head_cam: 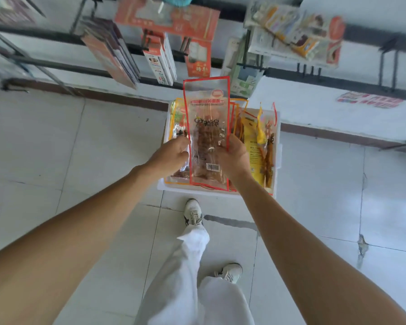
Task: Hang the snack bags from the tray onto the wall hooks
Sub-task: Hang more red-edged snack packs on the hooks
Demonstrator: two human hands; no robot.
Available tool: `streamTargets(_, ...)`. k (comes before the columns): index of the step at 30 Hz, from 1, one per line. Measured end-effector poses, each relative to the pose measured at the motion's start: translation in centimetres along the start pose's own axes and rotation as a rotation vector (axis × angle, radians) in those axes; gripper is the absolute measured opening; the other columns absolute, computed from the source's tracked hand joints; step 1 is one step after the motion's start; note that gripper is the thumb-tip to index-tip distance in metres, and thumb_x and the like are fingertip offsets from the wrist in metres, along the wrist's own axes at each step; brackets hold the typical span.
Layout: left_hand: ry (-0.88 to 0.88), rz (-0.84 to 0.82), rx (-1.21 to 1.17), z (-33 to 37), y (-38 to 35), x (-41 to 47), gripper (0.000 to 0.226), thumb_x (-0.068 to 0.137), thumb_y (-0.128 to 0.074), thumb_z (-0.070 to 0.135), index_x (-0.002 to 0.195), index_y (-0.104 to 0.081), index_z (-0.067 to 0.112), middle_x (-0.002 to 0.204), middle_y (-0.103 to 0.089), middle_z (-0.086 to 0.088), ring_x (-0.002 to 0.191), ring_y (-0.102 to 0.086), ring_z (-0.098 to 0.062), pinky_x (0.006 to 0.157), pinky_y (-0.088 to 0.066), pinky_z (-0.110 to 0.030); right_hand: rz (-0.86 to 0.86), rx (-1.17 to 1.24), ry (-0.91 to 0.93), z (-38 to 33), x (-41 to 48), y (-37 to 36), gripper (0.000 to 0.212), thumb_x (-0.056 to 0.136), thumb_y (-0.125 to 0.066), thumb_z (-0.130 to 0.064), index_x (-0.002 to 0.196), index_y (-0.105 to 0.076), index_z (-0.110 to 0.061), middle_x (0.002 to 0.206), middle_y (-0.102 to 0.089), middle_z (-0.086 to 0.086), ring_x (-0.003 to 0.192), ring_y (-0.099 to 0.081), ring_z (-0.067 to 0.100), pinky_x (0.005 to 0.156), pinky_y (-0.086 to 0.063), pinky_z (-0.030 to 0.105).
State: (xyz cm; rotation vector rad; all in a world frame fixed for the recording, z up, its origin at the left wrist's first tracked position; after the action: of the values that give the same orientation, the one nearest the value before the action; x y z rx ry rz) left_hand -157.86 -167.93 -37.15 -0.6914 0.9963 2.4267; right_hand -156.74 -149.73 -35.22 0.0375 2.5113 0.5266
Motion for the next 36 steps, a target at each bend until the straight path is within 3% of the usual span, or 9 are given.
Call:
streamTargets(4,-0.021,0.105,-0.021,3.4,0.6,-3.1,0.035,0.096,-0.048,0.017,0.130,-0.040,0.009,0.116,-0.063,-0.007,0.089,-0.058,-0.021,0.065,-0.043,-0.030,0.004,0.098,0.066,-1.7,-3.8,4.8,0.034,0.080,-0.050,0.002,0.096,-0.065,-0.023,0.073,-0.066,-0.003,0.062,-0.061,0.018,0.053,-0.048,0.035)
streamTargets(7,-0.066,0.144,-0.011,7.8,1.2,-6.1,0.036,0.097,-0.046,0.019,0.131,-0.037,0.013,0.111,-0.062,-0.009,0.092,-0.062,-0.029,0.075,-0.051,-0.042,0.022,0.246,0.086,-2.8,-7.7,9.7,0.039,0.082,-0.052,0.008,0.096,-0.065,-0.026,0.078,-0.070,-0.003,0.069,-0.067,0.017,0.060,-0.054,0.033)
streamTargets(11,-0.150,0.176,0.003,15.4,1.3,-11.5,0.031,0.101,-0.044,0.023,0.129,-0.043,0.011,0.112,-0.057,-0.005,0.089,-0.055,-0.021,0.067,-0.040,-0.032,0.077,0.412,0.130,-4.7,-15.0,17.4,0.034,0.083,-0.051,0.012,0.100,-0.063,-0.015,0.076,-0.069,0.003,0.057,-0.066,0.009,0.054,-0.054,0.026)
streamTargets(14,-0.201,0.105,-0.088,22.1,0.4,-15.2,0.033,0.101,-0.049,0.030,0.129,-0.049,0.013,0.117,-0.059,-0.002,0.099,-0.060,-0.020,0.075,-0.047,-0.032,0.142,0.465,0.187,-6.3,-20.8,23.6,0.033,0.087,-0.051,0.010,0.101,-0.064,-0.017,0.081,-0.070,0.002,0.064,-0.068,0.010,0.054,-0.056,0.025)
streamTargets(21,-0.427,-0.250,-0.595,39.5,-2.3,-24.1,0.013,0.094,-0.062,0.018,0.104,-0.070,0.016,0.089,-0.074,0.003,0.071,-0.069,-0.010,0.070,-0.058,-0.025,0.323,0.516,0.419,-10.8,-31.5,35.7,0.019,0.101,-0.053,-0.010,0.116,-0.059,-0.018,0.109,-0.068,0.011,0.093,-0.073,0.022,0.071,-0.062,0.035)
streamTargets(27,-0.562,-0.213,-0.579,49.0,-4.4,-27.7,0.009,0.093,-0.064,0.010,0.085,-0.066,0.015,0.082,-0.069,0.001,0.067,-0.063,-0.011,0.063,-0.055,-0.027,0.603,0.298,0.469,-13.6,-36.0,43.5,0.030,0.093,-0.058,-0.011,0.121,-0.057,-0.021,0.095,-0.060,0.005,0.083,-0.065,0.027,0.077,-0.058,0.058)
streamTargets(31,-0.622,-0.104,-0.540,53.0,-4.1,-27.8,0.008,0.086,-0.072,0.014,0.088,-0.065,0.011,0.088,-0.070,-0.005,0.086,-0.066,-0.023,0.075,-0.057,-0.039,0.944,-0.098,0.393,-15.0,-37.6,46.9,0.060,0.089,-0.070,-0.037,0.137,-0.041,-0.015,0.133,-0.048,0.007,0.117,-0.052,0.024,0.093,-0.050,0.041)
streamTargets(33,-0.662,-0.092,-0.522,55.1,-3.6,-27.7,0.016,0.080,-0.076,0.016,0.090,-0.065,0.009,0.086,-0.067,-0.009,0.090,-0.064,-0.030,0.086,-0.055,-0.047,0.891,-0.179,0.414,-15.9,-36.9,47.0,0.057,0.084,-0.073,-0.048,0.126,-0.049,-0.017,0.127,-0.052,0.006,0.111,-0.056,0.024,0.091,-0.050,0.040)
streamTargets(36,-0.673,-0.119,-0.577,57.7,-3.4,-27.6,0.032,0.072,-0.076,0.018,0.096,-0.067,0.000,0.082,-0.063,-0.014,0.082,-0.059,-0.029,0.076,-0.052,-0.041,0.757,-0.149,0.433,-17.4,-35.2,46.1,0.071,0.069,-0.077,-0.063,0.121,-0.048,-0.022,0.119,-0.051,0.001,0.104,-0.059,0.022,0.089,-0.053,0.041)
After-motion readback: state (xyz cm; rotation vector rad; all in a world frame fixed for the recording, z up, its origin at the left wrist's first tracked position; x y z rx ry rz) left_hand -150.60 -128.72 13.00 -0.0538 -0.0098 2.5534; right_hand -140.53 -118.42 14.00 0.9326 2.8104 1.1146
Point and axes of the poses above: each hand's wrist, its own x-axis towards the middle knuckle, its own y-axis out of the back of the hand, z = x × y, the point moved 7 cm from there along x, towards the middle knuckle
